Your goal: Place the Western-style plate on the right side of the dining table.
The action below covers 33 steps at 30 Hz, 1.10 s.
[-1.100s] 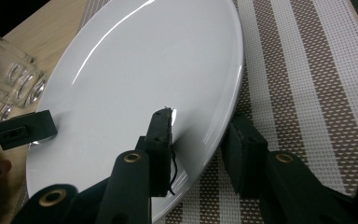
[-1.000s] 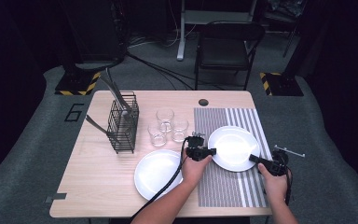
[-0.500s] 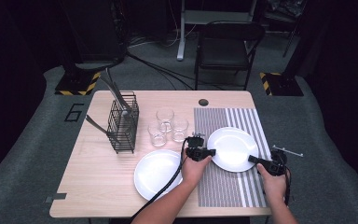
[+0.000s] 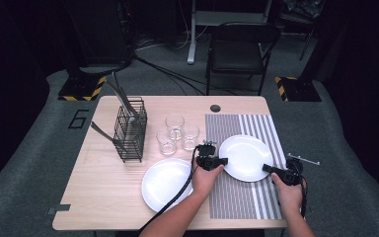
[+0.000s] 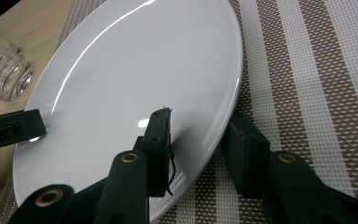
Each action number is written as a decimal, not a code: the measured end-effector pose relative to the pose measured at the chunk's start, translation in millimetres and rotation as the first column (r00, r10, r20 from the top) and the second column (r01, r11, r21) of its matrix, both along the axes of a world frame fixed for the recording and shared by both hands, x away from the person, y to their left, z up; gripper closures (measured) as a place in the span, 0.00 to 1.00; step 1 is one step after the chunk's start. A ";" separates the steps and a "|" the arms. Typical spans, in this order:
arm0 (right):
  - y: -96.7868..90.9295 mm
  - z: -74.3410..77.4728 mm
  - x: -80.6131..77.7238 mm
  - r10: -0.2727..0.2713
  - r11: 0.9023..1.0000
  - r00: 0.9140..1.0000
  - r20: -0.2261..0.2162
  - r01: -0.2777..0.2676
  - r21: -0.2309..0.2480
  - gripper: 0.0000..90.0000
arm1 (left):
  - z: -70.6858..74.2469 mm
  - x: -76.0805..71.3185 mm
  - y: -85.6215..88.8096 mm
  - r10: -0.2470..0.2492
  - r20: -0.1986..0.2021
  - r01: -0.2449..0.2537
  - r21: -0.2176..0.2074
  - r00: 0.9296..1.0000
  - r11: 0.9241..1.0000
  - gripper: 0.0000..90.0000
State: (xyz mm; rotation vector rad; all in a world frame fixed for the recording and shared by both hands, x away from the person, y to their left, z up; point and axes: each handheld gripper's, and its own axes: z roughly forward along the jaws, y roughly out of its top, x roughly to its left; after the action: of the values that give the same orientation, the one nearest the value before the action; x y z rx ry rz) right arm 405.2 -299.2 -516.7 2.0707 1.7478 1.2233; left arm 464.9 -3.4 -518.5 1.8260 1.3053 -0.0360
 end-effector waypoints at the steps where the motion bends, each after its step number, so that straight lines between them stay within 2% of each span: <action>1: 0.0 0.0 0.1 0.000 1.000 1.000 0.002 0.000 -0.005 0.70 | 0.0 0.0 0.1 0.001 -0.002 -0.001 -0.001 1.000 1.000 0.68; 16: -0.2 0.9 -0.7 -0.004 0.999 1.000 0.003 0.004 -0.034 0.71 | 0.4 -0.4 0.8 -0.009 0.004 0.009 0.012 1.000 1.000 0.68; 33: 1.1 1.4 -2.3 -0.006 0.998 1.000 0.005 0.007 -0.056 0.72 | 1.6 -1.7 3.5 -0.011 -0.026 0.011 -0.001 1.000 1.000 0.68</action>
State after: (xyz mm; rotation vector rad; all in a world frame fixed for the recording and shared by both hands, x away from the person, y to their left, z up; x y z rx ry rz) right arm 402.9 -298.1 -515.3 2.0391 1.7512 1.1629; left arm 463.3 0.1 -516.9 1.8375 1.3129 -0.0661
